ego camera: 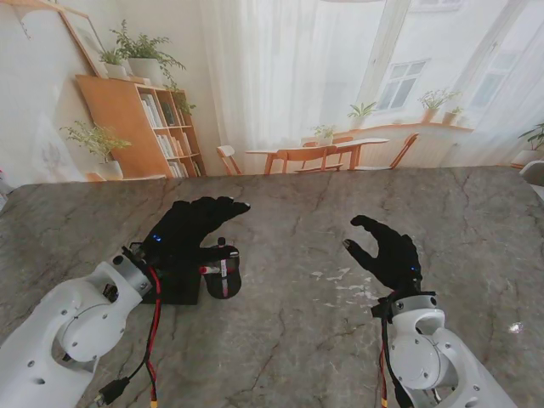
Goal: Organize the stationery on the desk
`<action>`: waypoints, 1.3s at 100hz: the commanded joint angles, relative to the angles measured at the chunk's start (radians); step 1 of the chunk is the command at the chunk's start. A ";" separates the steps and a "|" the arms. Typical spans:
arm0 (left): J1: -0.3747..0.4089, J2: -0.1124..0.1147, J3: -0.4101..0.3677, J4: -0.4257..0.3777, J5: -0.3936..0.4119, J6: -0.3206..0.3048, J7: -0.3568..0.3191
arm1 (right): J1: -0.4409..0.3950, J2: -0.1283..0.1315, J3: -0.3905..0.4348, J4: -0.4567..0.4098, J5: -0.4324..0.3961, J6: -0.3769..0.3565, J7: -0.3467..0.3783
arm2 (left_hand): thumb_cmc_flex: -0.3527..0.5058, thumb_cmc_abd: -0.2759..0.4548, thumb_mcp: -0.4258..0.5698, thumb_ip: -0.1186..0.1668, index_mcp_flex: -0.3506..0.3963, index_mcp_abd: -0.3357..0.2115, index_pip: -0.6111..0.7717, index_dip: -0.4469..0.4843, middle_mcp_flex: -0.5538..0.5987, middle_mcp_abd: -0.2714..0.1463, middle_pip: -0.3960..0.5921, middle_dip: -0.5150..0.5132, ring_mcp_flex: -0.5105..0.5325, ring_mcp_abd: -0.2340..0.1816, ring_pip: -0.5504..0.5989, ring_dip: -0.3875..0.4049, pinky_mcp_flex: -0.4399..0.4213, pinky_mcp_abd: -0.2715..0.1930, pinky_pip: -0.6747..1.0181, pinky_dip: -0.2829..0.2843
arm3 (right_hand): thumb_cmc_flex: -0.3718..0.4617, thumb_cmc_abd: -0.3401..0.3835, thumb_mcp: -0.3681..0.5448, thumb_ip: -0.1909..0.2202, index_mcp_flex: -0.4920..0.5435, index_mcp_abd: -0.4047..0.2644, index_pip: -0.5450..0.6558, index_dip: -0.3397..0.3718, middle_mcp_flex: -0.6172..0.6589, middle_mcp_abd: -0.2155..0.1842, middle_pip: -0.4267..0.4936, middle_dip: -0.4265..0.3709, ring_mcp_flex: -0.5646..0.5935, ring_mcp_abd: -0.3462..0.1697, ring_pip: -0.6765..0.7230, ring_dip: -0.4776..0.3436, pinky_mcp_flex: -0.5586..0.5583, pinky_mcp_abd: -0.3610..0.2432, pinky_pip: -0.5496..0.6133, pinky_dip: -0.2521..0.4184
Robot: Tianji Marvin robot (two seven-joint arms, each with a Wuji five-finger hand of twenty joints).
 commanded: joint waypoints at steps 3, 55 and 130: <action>0.050 -0.017 0.008 -0.003 -0.018 0.033 0.024 | -0.012 -0.007 -0.004 -0.022 0.017 -0.024 0.006 | 0.036 0.037 -0.008 -0.075 0.033 0.030 0.008 0.015 0.026 -0.006 0.003 0.026 0.042 -0.025 0.017 0.025 0.014 -0.045 0.036 0.047 | -0.021 0.029 -0.022 0.032 0.010 -0.009 0.005 0.002 0.007 -0.015 0.001 0.016 0.010 -0.018 0.004 0.016 0.023 0.016 0.042 0.027; 0.147 -0.048 0.082 0.073 -0.184 0.272 0.107 | -0.101 0.001 -0.011 -0.102 0.121 -0.047 0.127 | 0.051 0.030 -0.007 -0.073 0.100 0.079 0.027 0.016 0.083 0.003 0.009 0.037 0.064 -0.025 0.012 0.042 0.021 -0.046 0.037 0.079 | -0.033 0.015 -0.028 0.025 0.022 -0.011 0.002 -0.004 0.030 -0.028 -0.002 0.009 0.057 -0.020 0.001 0.031 0.100 0.037 0.098 0.112; 0.093 -0.056 0.089 0.194 -0.261 0.279 0.112 | -0.104 -0.002 -0.022 -0.081 0.167 -0.021 0.142 | 0.060 0.037 -0.009 -0.073 0.106 0.086 0.026 0.006 0.084 0.012 0.007 0.031 0.074 -0.020 0.014 0.046 0.024 -0.033 0.049 0.096 | -0.043 0.021 -0.029 0.024 0.031 0.008 0.000 -0.012 0.038 -0.011 -0.004 0.009 0.070 -0.001 -0.006 0.038 0.121 0.078 0.099 0.137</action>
